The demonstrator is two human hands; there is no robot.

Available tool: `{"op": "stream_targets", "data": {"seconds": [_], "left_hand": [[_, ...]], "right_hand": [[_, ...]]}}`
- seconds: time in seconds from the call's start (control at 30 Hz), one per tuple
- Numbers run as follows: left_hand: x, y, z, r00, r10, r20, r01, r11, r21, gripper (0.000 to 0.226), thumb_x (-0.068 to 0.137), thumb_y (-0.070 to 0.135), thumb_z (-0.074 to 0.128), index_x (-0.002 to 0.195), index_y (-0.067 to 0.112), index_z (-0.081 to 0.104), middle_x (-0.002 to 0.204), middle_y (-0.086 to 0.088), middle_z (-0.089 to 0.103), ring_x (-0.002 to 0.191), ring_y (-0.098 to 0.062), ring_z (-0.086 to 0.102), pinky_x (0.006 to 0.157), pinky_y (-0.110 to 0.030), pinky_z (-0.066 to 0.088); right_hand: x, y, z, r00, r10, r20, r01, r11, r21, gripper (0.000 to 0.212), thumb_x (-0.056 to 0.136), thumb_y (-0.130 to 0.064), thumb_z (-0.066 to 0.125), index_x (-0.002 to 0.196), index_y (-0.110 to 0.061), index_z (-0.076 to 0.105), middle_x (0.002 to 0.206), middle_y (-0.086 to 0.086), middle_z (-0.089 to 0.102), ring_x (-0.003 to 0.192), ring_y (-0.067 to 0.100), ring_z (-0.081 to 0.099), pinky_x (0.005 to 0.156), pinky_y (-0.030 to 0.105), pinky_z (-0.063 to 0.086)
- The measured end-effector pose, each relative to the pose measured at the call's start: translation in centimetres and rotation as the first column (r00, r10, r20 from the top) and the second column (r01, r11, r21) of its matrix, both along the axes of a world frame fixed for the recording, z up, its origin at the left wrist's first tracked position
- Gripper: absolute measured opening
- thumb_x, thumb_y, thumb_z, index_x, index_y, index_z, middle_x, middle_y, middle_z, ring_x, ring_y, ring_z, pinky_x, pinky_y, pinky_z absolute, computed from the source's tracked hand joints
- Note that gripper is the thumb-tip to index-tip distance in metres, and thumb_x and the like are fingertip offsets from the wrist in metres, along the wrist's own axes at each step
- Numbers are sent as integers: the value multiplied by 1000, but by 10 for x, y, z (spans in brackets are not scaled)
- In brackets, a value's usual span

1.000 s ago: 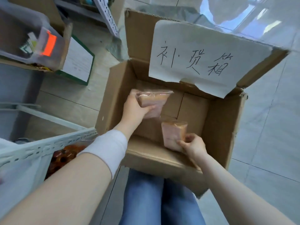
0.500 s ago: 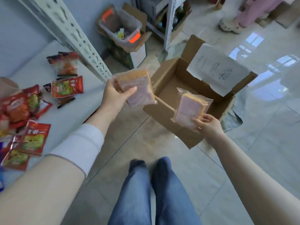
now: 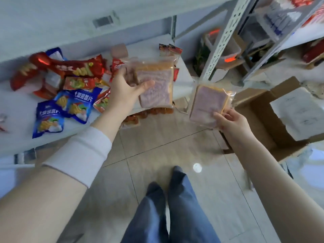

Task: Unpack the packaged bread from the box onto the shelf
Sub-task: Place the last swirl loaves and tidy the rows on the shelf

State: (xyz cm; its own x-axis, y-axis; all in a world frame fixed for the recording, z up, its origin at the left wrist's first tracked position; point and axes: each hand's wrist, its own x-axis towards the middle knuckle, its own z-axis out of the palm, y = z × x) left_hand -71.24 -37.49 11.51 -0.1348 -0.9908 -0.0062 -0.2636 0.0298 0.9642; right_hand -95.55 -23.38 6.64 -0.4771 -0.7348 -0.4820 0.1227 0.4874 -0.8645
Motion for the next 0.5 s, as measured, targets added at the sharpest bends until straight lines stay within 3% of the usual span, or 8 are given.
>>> {"op": "stream_targets", "data": {"seconds": [0.07,0.1,0.17,0.23,0.3,0.4,0.5], "left_hand": [[36,-2,14,997,69,-17,-69,997,-25,48,72,15,77,113,11,52,100,-4,64,77,6,61,68,-3,43],[52,-4,23,994,109,-17,-110,993,-45,48,72,15,77,113,6,53,95,-7,64,74,9,59,67,-3,42],[82,-12,41,982,188,-11,-188,978,-89,40,71,16,77,104,5,57,75,0,57,63,19,52,62,-2,38],[112,-20,57,962,271,-15,-271,954,-126,28,71,14,77,85,21,54,65,19,55,58,20,49,58,-1,36],[138,-28,75,934,356,-43,-358,918,-173,32,72,11,76,75,28,49,60,24,53,55,18,50,54,0,36],[176,-48,97,896,437,-81,-445,873,-202,31,72,11,75,76,29,51,70,18,54,56,17,53,56,-3,40],[209,-74,113,861,495,-118,-509,832,-221,28,73,10,75,82,27,54,78,15,60,59,16,56,58,-4,43]], "right_hand": [[28,-20,15,994,82,-75,-85,996,-34,26,81,-24,70,101,-9,65,90,10,68,79,21,63,73,29,54],[40,-31,23,987,116,-112,-123,991,-53,23,81,-26,70,98,-11,66,87,9,68,76,18,63,69,26,53],[60,-57,39,974,170,-147,-186,977,-103,13,79,-25,71,88,-17,66,78,2,68,66,9,63,61,19,51],[79,-86,55,959,228,-166,-254,955,-152,10,78,-23,71,85,-19,64,74,-5,68,60,2,64,56,14,49],[100,-115,73,942,270,-198,-308,929,-203,11,78,-24,72,86,-19,64,74,-6,69,60,1,65,53,12,48],[133,-160,101,917,326,-229,-382,882,-275,6,79,-24,71,79,-21,65,62,-11,70,54,-3,63,50,10,48],[171,-206,127,883,396,-252,-461,832,-308,5,79,-26,71,81,-23,67,65,-14,71,60,-1,65,55,14,51]]}}
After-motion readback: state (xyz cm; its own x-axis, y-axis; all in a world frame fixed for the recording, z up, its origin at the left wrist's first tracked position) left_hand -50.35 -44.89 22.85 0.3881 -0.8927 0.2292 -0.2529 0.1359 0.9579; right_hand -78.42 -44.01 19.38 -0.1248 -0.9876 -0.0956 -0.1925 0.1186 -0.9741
